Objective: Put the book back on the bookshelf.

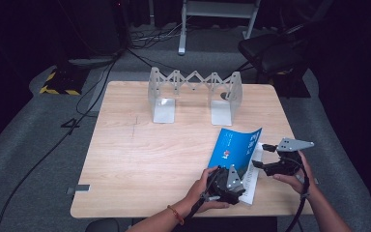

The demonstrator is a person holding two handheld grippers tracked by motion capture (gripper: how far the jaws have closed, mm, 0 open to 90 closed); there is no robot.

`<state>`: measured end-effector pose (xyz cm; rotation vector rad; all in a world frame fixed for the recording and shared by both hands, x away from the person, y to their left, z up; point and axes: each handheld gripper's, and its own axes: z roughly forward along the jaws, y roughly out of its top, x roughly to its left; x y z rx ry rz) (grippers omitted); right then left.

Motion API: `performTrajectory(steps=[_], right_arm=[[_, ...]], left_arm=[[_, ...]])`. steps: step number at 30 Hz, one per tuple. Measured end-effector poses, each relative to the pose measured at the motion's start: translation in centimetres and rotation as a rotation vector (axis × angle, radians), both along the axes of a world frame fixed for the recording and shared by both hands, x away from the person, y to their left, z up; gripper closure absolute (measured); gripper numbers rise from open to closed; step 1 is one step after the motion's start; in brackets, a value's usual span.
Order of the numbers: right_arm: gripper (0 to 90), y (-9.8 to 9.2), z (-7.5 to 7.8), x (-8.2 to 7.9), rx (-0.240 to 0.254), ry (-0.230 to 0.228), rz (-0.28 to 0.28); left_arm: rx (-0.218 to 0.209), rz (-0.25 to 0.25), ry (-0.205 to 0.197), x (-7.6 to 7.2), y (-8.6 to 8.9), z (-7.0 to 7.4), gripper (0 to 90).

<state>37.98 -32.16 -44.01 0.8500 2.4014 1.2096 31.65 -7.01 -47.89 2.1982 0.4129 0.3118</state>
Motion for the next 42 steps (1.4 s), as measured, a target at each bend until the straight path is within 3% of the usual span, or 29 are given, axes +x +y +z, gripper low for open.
performTrajectory(steps=[2, 5, 10, 12, 17, 19, 22, 25, 27, 30, 32, 34, 38, 42], right_arm=[[20.3, 0.0, -0.1, 0.0, 0.001, 0.002, -0.001], [20.3, -0.3, -0.3, 0.1, 0.003, 0.004, -0.011], [22.8, -1.4, -0.5, 0.2, 0.039, 0.030, -0.010], [23.6, -1.7, -0.7, 0.1, 0.052, 0.042, -0.010], [29.1, -1.8, -1.2, -0.6, 0.027, 0.034, 0.039], [30.6, -2.0, -0.9, -1.1, 0.020, -0.003, 0.046], [32.1, -2.1, 0.5, -2.0, 0.050, -0.078, 0.079], [32.3, -0.9, 1.6, -2.3, 0.066, -0.107, 0.162], [32.3, -0.3, 1.6, -2.2, 0.056, -0.111, 0.181], [32.0, 1.5, 1.1, -1.5, -0.002, -0.113, 0.237], [31.7, 2.2, 0.6, -0.6, -0.017, -0.091, 0.269], [29.8, 2.8, 0.2, 0.2, -0.066, -0.107, 0.269], [29.0, 3.3, -0.5, 1.6, -0.126, -0.094, 0.312], [30.0, 3.2, -0.8, 2.1, -0.098, -0.085, 0.320]], left_arm=[[0.005, -0.019, -0.028, -0.3, 0.2, 0.2, 37.9], [0.025, -0.035, -0.102, -0.7, 0.8, 1.1, 55.1], [-0.033, -0.003, -0.111, -0.3, 2.0, 2.6, 74.1], [-0.058, -0.019, -0.090, 0.2, 2.5, 3.1, 77.4], [-0.041, -0.049, -0.081, 0.9, 3.8, 3.6, 78.3], [-0.023, -0.067, -0.071, 1.2, 4.7, 3.8, 78.3], [-0.002, -0.089, -0.056, 1.7, 6.1, 3.9, 78.3], [0.007, -0.088, -0.050, 2.0, 7.2, 3.9, 78.2], [0.020, -0.098, -0.051, 2.2, 8.0, 3.9, 78.2], [0.022, -0.092, -0.039, 2.5, 9.4, 3.9, 78.0], [0.019, -0.086, -0.033, 2.6, 10.3, 3.9, 77.8], [0.028, -0.084, -0.031, 2.8, 11.1, 4.0, 77.7], [0.029, -0.083, -0.017, 3.3, 12.8, 4.0, 77.2], [0.035, -0.087, -0.004, 3.6, 14.3, 4.0, 76.1]])
